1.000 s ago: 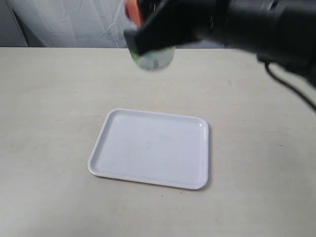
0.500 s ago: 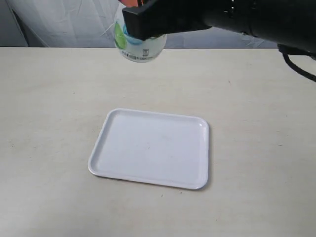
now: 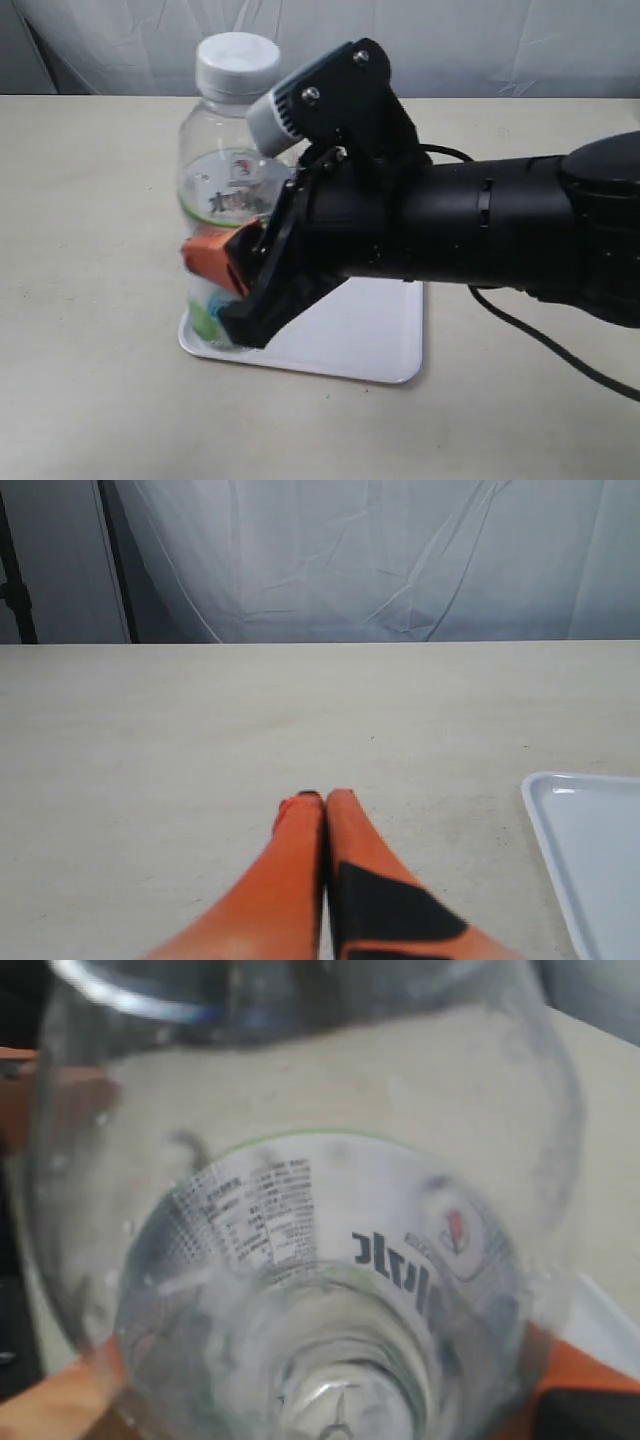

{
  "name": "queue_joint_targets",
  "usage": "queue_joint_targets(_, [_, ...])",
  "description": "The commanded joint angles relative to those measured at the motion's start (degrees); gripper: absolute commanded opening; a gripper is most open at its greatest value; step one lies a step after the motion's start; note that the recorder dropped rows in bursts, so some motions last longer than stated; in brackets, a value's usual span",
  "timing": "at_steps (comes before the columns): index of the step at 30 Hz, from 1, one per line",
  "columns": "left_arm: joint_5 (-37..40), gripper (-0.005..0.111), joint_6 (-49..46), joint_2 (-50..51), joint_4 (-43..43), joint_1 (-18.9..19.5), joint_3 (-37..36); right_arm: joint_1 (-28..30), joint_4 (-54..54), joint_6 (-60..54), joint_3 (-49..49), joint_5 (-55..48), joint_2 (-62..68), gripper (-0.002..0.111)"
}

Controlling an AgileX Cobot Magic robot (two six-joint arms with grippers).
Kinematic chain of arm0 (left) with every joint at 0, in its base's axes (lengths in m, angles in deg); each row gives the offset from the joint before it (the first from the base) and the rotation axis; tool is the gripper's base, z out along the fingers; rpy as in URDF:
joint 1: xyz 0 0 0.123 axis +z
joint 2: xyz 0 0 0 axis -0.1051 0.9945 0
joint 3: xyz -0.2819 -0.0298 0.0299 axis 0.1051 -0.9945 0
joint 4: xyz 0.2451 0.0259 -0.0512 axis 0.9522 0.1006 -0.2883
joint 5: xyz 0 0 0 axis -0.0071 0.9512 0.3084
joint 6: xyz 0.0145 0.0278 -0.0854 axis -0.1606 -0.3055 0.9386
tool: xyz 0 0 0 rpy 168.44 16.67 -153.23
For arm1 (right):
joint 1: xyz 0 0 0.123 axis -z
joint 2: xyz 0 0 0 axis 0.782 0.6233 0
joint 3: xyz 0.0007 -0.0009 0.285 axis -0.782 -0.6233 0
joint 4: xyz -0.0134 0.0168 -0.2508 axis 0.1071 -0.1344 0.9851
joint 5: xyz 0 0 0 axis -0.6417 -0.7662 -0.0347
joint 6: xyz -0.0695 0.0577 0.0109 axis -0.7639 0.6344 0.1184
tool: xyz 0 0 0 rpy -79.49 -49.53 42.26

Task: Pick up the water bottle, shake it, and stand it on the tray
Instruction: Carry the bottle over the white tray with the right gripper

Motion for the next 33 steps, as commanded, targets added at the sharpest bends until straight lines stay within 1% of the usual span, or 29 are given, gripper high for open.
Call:
queue_joint_targets(1, [-0.1,0.000,0.0,-0.2,0.0,0.0,-0.1,0.1,1.8,-1.0,1.0,9.9,-1.0,-0.001])
queue_joint_targets(4, [-0.1,0.000,0.0,-0.2,0.0,0.0,-0.1,0.1,0.5,-0.1,1.2,42.2,-0.6,-0.001])
queue_joint_targets(5, [-0.1,0.000,0.0,-0.2,0.0,0.0,-0.1,0.1,0.5,1.0,1.2,48.8,-0.6,-0.001])
queue_joint_targets(6, [-0.1,0.000,0.0,-0.2,0.0,0.0,-0.1,0.1,0.5,2.3,1.2,52.9,-0.7,-0.001])
queue_joint_targets(7, [-0.1,0.000,0.0,-0.2,0.0,0.0,-0.1,0.1,0.5,3.2,0.9,51.7,-1.5,-0.001])
queue_joint_targets(8, [-0.1,0.000,0.0,-0.2,0.0,0.0,-0.1,0.1,0.5,4.0,0.6,47.4,-2.3,-0.001])
queue_joint_targets(9, [-0.1,0.000,0.0,-0.2,0.0,0.0,-0.1,0.1,0.5,4.5,0.3,36.4,-2.9,-0.001])
queue_joint_targets(10, [-0.1,0.000,0.0,-0.2,0.0,0.0,-0.1,0.1,0.5,4.5,0.3,27.7,-3.0,-0.001])
queue_joint_targets(11, [-0.1,0.000,0.0,-0.2,0.0,0.0,-0.1,0.1,0.5,4.5,0.5,15.8,-3.0,-0.001])
queue_joint_targets(12, [-0.1,0.000,0.0,-0.2,0.0,0.0,-0.1,0.1,3.6,3.5,1.0,5.0,-2.4,-0.001])
queue_joint_targets(13, [-0.1,0.000,0.0,-0.2,0.0,0.0,-0.1,0.1,6.8,2.8,1.5,-2.3,-1.9,-0.001])
queue_joint_targets(14, [-0.1,0.000,0.0,-0.2,0.0,0.0,-0.1,0.1,8.8,2.5,1.9,-5.3,-1.4,-0.001])
queue_joint_targets(15, [-0.1,0.000,0.0,-0.2,0.0,0.0,-0.1,0.1,10.4,2.5,2.1,-5.3,-1.0,-0.001])
queue_joint_targets(17, [-0.1,0.000,0.0,-0.2,0.0,0.0,-0.1,0.1,10.4,3.5,1.9,3.0,-0.8,-0.001])
queue_joint_targets(18, [-0.1,0.000,0.0,-0.2,0.0,0.0,-0.1,0.1,8.9,4.7,1.5,14.5,-0.8,-0.001])
queue_joint_targets(20, [-0.1,0.000,0.0,-0.2,0.0,0.0,-0.1,0.1,3.3,6.3,1.5,31.2,-0.5,-0.001])
queue_joint_targets(21, [-0.1,0.000,0.0,-0.2,0.0,0.0,-0.1,0.1,0.8,7.4,1.5,36.3,-0.5,-0.001])
queue_joint_targets(22, [-0.1,0.000,0.0,-0.2,0.0,0.0,-0.1,0.1,0.5,8.1,1.5,37.4,-0.5,-0.001])
queue_joint_targets(23, [-0.1,0.000,0.0,-0.2,0.0,0.0,-0.1,0.1,0.5,8.1,1.5,36.3,-0.5,-0.001])
queue_joint_targets(24, [-0.1,0.000,0.0,-0.2,0.0,0.0,-0.1,0.1,0.5,8.0,1.5,31.6,-0.5,-0.001])
queue_joint_targets(25, [-0.1,0.000,0.0,-0.2,0.0,0.0,-0.1,0.1,0.7,7.9,1.5,24.2,-0.5,-0.001])
queue_joint_targets(27, [-0.1,0.000,0.0,-0.2,0.0,0.0,-0.1,0.1,6.6,7.5,1.9,6.7,0.1,-0.001])
queue_joint_targets(29, [-0.1,0.000,0.0,-0.2,0.0,0.0,-0.1,0.1,12.2,6.0,2.4,-3.1,0.9,-0.001])
queue_joint_targets(30, [-0.1,0.000,0.0,-0.2,0.0,0.0,-0.1,0.1,14.0,5.7,2.4,-4.2,1.2,-0.001])
queue_joint_targets(31, [-0.1,0.000,0.0,-0.2,0.0,0.0,-0.1,0.1,15.1,5.7,2.1,-3.0,1.5,-0.001])
queue_joint_targets(32, [-0.1,0.000,0.0,-0.2,0.0,0.0,-0.1,0.1,15.4,6.4,1.6,1.2,1.6,-0.001])
queue_joint_targets(33, [-0.1,0.000,0.0,-0.2,0.0,0.0,-0.1,0.1,14.9,7.3,1.0,8.5,1.7,-0.001])
